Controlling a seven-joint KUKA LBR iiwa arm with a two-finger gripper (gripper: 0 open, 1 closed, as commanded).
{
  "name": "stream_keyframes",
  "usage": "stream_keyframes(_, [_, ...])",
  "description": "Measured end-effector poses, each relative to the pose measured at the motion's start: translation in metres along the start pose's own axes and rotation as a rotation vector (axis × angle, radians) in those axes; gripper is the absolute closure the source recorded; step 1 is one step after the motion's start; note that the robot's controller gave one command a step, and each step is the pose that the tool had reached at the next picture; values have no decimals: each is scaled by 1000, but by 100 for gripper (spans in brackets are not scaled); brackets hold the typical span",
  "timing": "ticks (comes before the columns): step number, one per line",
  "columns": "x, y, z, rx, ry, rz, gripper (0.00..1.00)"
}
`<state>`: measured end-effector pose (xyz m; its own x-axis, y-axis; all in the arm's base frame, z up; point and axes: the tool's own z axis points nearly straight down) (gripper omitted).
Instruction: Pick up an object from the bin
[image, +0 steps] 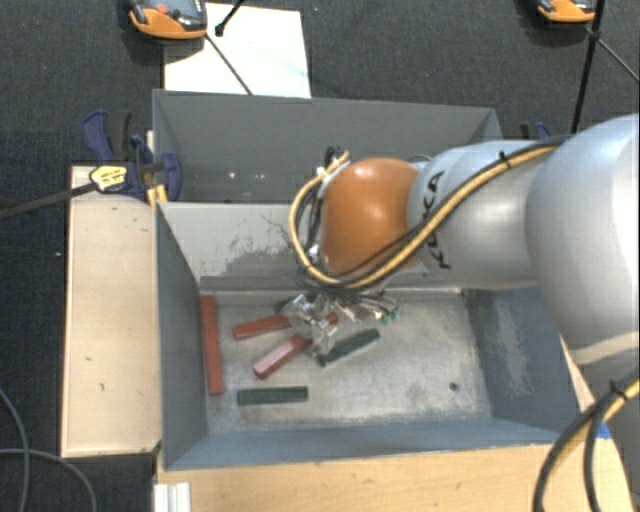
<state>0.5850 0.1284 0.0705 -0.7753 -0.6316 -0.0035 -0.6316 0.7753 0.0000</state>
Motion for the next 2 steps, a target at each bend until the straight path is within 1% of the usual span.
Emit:
stream_keyframes(1, [0,0,0,0,0,1,100])
stream_keyframes(2, [14,4,-141,4,-5,-41,100])
